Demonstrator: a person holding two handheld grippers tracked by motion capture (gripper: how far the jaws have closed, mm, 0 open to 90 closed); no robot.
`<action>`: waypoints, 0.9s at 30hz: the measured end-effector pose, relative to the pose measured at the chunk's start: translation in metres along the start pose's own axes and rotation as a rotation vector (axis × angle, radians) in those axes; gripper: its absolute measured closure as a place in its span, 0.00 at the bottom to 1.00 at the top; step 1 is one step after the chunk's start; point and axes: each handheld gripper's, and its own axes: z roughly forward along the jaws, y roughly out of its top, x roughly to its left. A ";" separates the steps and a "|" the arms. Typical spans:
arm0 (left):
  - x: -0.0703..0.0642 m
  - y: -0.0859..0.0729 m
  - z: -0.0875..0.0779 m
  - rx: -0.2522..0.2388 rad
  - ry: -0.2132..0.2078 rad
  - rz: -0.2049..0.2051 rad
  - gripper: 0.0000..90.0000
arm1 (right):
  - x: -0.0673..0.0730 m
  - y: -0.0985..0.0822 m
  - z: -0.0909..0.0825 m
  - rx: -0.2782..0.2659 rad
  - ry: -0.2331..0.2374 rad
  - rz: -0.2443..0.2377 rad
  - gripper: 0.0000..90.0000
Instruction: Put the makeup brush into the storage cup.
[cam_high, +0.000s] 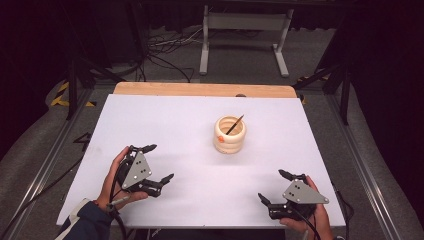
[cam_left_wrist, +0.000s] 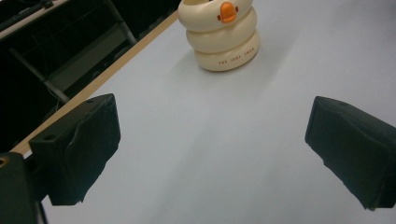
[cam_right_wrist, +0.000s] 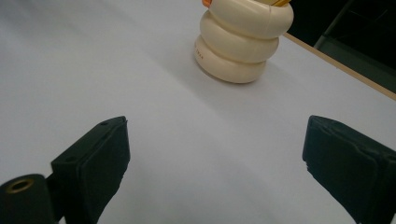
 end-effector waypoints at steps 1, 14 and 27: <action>0.000 -0.002 -0.001 0.001 -0.002 0.001 0.05 | 0.000 0.000 0.000 0.000 0.001 0.000 0.09; 0.000 -0.029 -0.022 0.036 0.048 -0.045 0.05 | 0.000 0.000 0.000 0.004 0.004 0.000 0.09; 0.006 -0.054 -0.051 0.071 0.102 -0.095 0.05 | 0.001 -0.001 0.000 0.006 0.003 -0.002 0.09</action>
